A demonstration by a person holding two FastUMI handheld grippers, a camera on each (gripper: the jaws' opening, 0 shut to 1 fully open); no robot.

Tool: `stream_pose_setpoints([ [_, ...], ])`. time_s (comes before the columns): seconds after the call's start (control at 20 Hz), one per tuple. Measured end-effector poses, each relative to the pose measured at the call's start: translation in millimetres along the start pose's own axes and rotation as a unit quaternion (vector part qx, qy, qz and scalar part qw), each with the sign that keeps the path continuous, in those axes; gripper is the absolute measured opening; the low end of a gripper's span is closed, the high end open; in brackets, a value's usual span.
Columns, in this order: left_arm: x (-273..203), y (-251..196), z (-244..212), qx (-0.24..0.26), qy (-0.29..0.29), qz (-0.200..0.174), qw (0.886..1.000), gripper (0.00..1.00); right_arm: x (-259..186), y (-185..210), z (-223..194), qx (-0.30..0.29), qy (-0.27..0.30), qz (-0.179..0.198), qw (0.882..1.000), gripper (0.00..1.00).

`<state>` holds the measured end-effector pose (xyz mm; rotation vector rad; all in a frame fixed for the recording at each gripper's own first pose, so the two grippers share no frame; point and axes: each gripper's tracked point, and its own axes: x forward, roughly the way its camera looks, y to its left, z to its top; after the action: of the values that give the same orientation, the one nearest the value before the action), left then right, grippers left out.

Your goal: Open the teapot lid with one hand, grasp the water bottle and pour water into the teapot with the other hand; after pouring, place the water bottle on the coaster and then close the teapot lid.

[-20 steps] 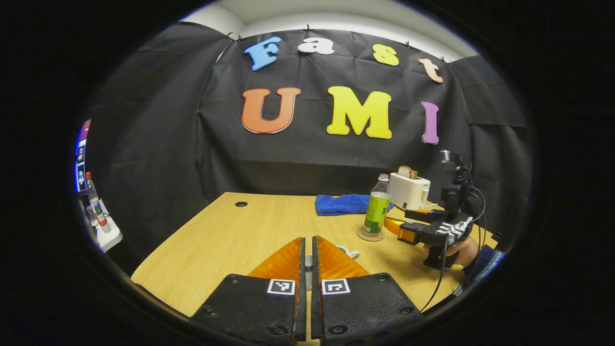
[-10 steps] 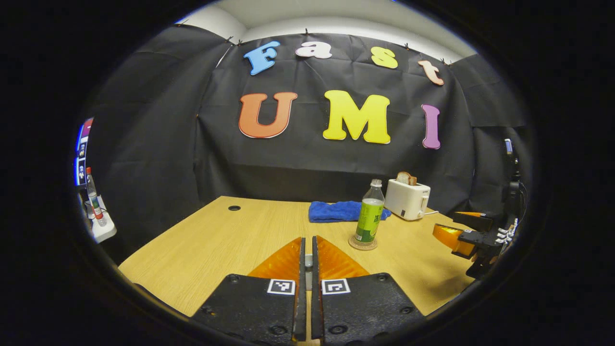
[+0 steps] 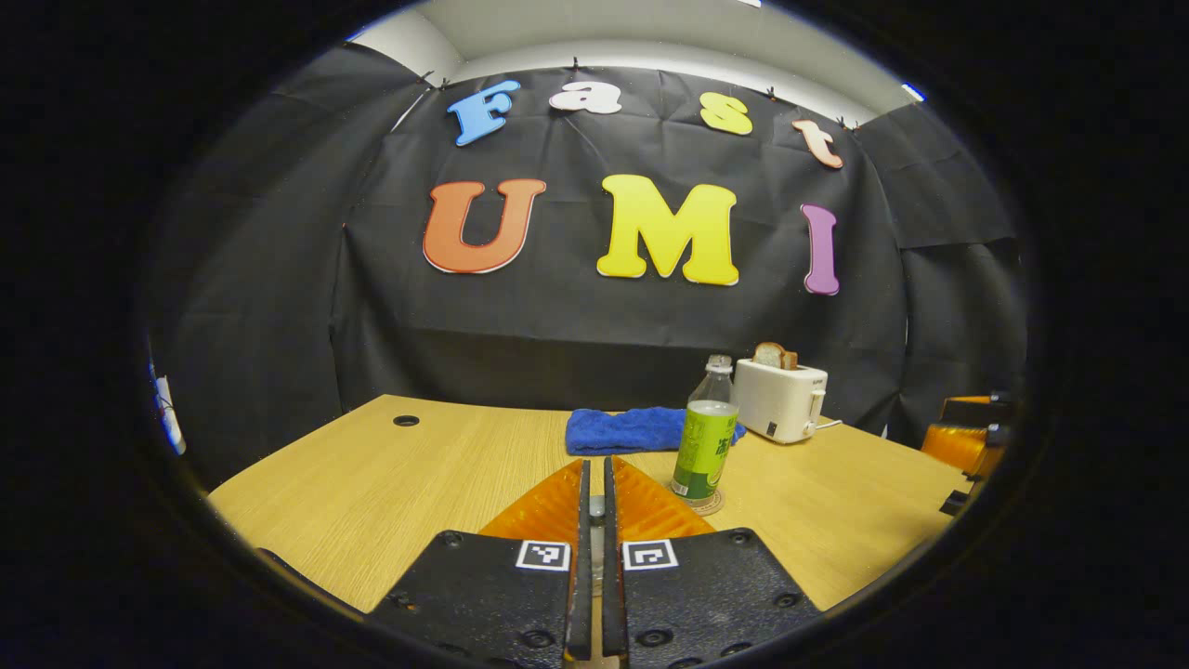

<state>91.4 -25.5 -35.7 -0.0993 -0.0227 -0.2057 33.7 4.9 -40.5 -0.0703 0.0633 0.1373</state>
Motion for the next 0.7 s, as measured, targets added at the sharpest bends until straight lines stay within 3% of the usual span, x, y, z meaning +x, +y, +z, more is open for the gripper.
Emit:
stream_pose_setpoints([
  [0.7, 31, 7, -64, 0.006, 0.037, 0.021, 0.999, 0.08, 5, -9, -7, 0.007, 0.007, 0.005, 1.0, 0.97],
])
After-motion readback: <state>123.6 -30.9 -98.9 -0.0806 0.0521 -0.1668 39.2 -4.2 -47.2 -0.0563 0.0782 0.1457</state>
